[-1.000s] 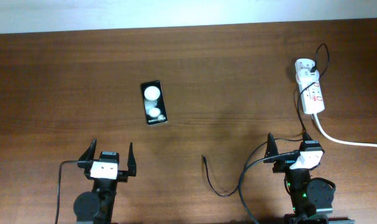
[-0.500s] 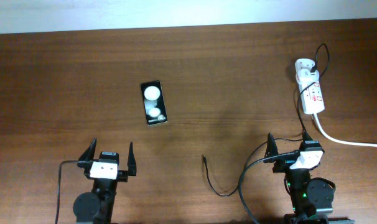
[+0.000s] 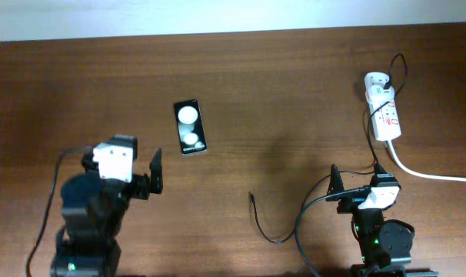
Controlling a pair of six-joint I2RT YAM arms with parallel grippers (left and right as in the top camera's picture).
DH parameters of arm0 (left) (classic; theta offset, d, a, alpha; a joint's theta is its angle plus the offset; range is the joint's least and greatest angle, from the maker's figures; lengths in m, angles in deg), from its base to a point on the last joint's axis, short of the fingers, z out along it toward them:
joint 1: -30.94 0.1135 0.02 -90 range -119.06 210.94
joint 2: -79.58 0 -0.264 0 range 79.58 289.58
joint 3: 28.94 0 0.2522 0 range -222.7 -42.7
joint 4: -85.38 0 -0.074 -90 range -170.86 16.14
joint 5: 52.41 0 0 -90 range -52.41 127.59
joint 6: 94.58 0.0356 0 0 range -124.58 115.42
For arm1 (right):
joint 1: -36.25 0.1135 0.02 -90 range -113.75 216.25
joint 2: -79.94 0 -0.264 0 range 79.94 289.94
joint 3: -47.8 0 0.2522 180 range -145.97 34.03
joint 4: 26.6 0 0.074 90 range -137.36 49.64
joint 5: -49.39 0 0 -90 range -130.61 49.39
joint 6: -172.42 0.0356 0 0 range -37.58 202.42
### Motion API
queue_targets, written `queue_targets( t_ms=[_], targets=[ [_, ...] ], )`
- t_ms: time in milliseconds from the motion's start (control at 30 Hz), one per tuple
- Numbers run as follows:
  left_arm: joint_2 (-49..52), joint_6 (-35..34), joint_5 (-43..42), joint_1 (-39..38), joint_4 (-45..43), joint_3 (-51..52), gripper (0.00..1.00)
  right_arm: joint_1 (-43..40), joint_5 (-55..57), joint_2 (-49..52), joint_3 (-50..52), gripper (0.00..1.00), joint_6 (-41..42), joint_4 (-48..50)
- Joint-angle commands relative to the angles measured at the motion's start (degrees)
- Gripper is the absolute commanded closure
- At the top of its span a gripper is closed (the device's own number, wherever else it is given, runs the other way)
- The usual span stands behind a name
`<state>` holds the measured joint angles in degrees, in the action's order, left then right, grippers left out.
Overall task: Plug charger to phone and switch on socket
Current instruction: 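Move the left gripper over the black phone and lower onto it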
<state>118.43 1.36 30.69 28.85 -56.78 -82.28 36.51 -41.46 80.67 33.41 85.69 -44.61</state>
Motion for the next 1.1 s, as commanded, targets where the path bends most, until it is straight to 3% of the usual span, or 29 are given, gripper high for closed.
queue_targets(
  t_ms=[0,133,400,433,467,500,533,667,767,867,933,1000,1067],
  targets=[
    [17.59,-0.70,-7.52,0.37,7.74,-15.67,0.01,0.55,0.68,-0.33,0.31,0.02,0.66,-0.28],
    [36.83,-0.72,-8.61,0.33,18.82,-32.41,0.01,0.55,0.68,-0.33,0.31,0.01,0.66,-0.28],
    [44.19,-0.72,-8.83,0.33,20.57,-33.55,0.01,0.55,0.68,-0.33,0.31,0.01,0.66,-0.28],
    [44.19,-0.72,-8.83,0.33,20.79,-33.55,0.59,0.55,0.68,-0.33,0.31,0.01,0.66,-0.28],
    [44.19,-0.72,-8.83,0.33,20.76,-33.55,0.86,0.55,0.68,-0.33,0.31,0.01,0.66,-0.28],
    [44.19,-0.72,-8.83,0.33,20.79,-33.55,0.39,0.55,0.68,-0.33,0.31,0.01,0.66,-0.28],
    [44.19,-0.72,-8.83,0.33,21.03,-33.55,0.01,0.55,0.68,-0.33,0.31,0.01,0.66,-0.28],
    [44.19,-0.72,-8.83,0.33,21.44,-33.55,0.01,0.55,0.68,-0.33,0.31,0.01,0.66,-0.28],
    [44.19,-6.19,-7.82,-1.03,21.53,-33.66,0.01,0.55,0.68,-0.33,0.31,0.01,0.66,-0.28],
    [44.19,-13.40,2.51,-6.58,21.90,-35.10,0.01,0.55,0.70,-0.33,0.31,0.01,0.66,-0.28],
    [44.78,-18.60,3.30,-10.01,21.90,-37.46,0.01,0.55,0.68,-0.33,0.31,0.01,0.66,-0.28],
    [48.46,-23.04,3.28,-11.93,22.36,-41.68,0.01,0.55,0.68,-0.33,0.31,0.01,0.66,-0.28],
    [54.82,-23.28,3.34,-13.97,26.12,-48.19,0.01,0.55,0.68,-0.33,0.31,0.01,0.66,-0.28]
  ],
)
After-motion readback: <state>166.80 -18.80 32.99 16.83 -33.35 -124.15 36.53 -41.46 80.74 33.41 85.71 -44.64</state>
